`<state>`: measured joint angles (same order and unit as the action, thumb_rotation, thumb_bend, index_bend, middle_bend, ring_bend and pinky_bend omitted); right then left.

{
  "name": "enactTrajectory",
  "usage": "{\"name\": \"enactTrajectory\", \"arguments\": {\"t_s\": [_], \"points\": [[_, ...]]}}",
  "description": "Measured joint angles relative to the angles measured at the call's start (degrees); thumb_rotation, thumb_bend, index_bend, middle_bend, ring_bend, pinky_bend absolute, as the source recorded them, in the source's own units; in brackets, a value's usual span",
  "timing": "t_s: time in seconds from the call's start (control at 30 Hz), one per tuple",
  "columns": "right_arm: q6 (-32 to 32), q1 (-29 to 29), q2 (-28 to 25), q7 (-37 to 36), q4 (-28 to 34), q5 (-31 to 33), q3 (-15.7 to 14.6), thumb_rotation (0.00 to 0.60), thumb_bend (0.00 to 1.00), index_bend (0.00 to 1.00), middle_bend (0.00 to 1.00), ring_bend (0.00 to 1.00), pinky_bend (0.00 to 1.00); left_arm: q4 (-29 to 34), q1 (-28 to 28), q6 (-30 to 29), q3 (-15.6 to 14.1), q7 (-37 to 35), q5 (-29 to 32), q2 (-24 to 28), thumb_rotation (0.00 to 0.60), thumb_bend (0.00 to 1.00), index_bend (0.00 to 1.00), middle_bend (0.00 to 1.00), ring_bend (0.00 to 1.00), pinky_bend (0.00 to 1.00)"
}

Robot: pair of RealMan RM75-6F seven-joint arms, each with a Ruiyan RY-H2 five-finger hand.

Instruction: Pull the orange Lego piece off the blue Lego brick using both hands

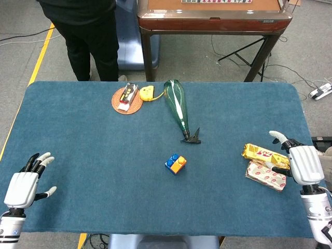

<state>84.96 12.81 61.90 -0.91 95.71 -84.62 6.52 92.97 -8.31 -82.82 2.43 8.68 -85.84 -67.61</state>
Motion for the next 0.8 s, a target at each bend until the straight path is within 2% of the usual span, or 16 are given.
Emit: {"name": "enactTrajectory", "arguments": {"t_s": [0.13, 0.2, 0.3, 0.37, 0.5, 0.8], "points": [[-0.2, 0.7, 0.9, 3.9, -1.0, -1.8, 0.3, 0.600, 0.00, 0.31, 0.54, 0.59, 0.73, 0.1, 0.5, -0.6, -0.4, -0.1, -0.3, -0.1, 0.600, 0.10, 0.23, 0.15, 0.10, 0.40], [-0.5, 1.7, 2.1, 4.3, -1.6, -3.6, 0.4, 0.600, 0.00, 0.33, 0.60, 0.69, 0.79, 0.1, 0.9, -0.9, -0.9, 0.1, -0.6, -0.1, 0.600, 0.10, 0.23, 0.15, 0.10, 0.41], [-2.4, 3.7, 3.0, 3.5, -1.8, -5.2, 0.5, 0.600, 0.00, 0.34, 0.76, 0.88, 0.94, 0.0, 1.3, -1.3, -1.1, 0.2, -0.5, -0.1, 0.600, 0.10, 0.23, 0.16, 0.10, 0.42], [-4.5, 5.4, 3.4, 3.4, -1.5, -5.8, 0.5, 0.600, 0.00, 0.35, 0.88, 0.98, 1.00, 0.0, 1.4, -1.3, -1.0, -0.5, -0.4, -0.2, 0.600, 0.10, 0.23, 0.16, 0.11, 0.44], [-9.9, 9.0, 4.6, 4.4, -0.7, -6.5, 0.5, 0.600, 0.00, 0.35, 0.99, 1.00, 1.00, -0.6, 1.7, -1.9, -1.2, -1.4, -0.9, -0.6, 0.600, 0.10, 0.23, 0.17, 0.12, 0.45], [-25.5, 18.8, 11.2, 12.9, 0.3, -3.6, 1.3, 0.600, 0.00, 0.35, 1.00, 1.00, 1.00, -2.3, 2.2, -2.4, -1.4, -3.0, -1.1, -1.0, 0.600, 0.10, 0.23, 0.17, 0.12, 0.47]]}}
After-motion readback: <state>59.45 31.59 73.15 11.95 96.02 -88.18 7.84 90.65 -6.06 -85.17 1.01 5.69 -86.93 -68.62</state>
